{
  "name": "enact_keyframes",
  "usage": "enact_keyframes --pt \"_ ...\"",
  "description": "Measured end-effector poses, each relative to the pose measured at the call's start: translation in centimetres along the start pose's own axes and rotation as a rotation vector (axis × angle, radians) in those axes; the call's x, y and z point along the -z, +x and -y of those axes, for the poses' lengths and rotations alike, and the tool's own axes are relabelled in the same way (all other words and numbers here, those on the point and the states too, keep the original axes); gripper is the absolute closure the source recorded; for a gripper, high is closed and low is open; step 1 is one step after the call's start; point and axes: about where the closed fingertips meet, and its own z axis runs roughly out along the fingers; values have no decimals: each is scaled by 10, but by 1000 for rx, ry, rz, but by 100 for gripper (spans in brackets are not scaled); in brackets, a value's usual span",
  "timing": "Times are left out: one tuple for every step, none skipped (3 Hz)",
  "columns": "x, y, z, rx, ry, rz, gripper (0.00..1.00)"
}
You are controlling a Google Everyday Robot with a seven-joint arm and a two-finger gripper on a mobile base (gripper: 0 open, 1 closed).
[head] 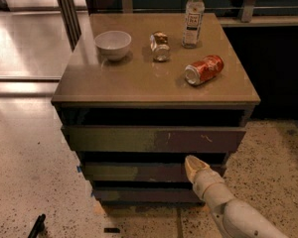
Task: Open middle drawer
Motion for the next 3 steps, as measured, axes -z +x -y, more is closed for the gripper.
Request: enact_keyframes --pt "-20 1 7 24 23 -20 100" --pt "-28 15 22 62 77 -89 100" --pt "-31 37 40 93 152 -180 100"
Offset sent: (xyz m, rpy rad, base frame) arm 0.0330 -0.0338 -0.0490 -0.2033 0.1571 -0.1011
